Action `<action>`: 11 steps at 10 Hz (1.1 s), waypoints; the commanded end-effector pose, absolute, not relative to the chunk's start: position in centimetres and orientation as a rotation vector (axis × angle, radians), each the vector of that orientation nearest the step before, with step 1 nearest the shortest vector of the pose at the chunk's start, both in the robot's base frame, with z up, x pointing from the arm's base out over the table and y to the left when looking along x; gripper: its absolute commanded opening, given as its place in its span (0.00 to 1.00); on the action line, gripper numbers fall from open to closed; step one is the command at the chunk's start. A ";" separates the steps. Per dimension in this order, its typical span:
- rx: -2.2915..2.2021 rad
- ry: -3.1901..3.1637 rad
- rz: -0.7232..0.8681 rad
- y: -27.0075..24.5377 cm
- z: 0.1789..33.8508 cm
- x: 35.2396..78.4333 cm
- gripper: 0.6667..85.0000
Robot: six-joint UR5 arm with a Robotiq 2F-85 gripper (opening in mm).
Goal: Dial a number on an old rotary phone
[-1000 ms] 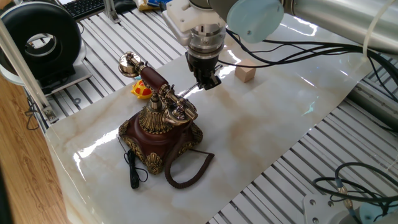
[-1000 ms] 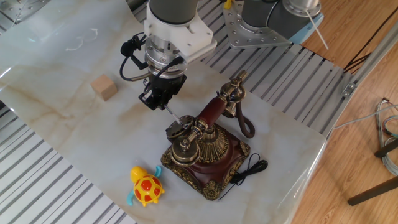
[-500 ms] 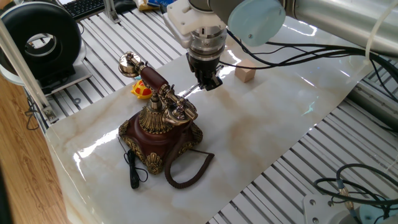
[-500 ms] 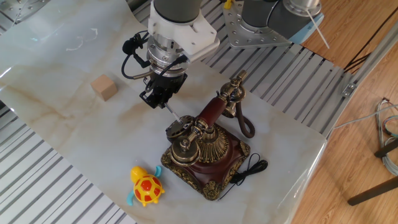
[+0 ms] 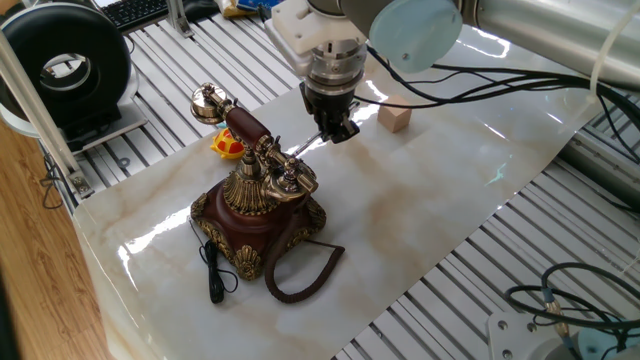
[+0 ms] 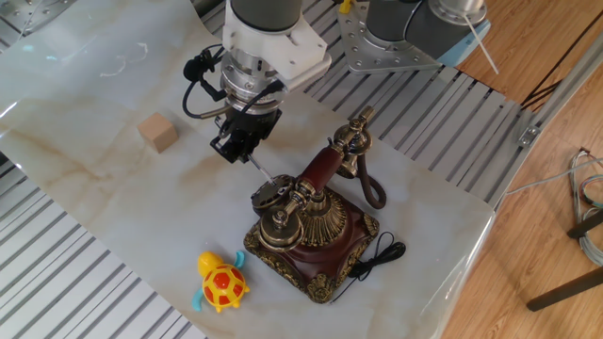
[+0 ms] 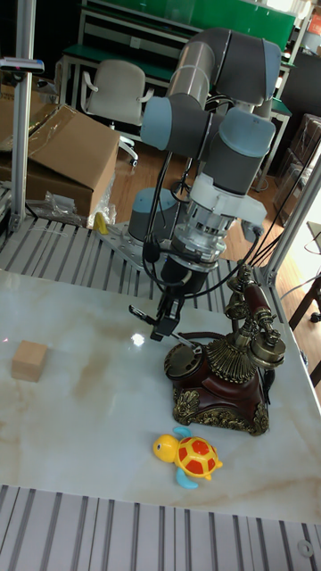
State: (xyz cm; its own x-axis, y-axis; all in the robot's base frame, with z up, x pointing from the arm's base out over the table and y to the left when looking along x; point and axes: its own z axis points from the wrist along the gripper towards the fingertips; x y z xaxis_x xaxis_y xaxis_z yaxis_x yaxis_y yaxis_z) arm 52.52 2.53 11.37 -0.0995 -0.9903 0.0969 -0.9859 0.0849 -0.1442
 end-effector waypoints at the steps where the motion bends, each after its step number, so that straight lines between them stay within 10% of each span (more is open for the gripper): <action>1: -2.078 2.288 -0.242 3.4 11.2 52.6 0.01; 11: -2.078 2.282 -0.257 3.7 10.5 52.6 0.01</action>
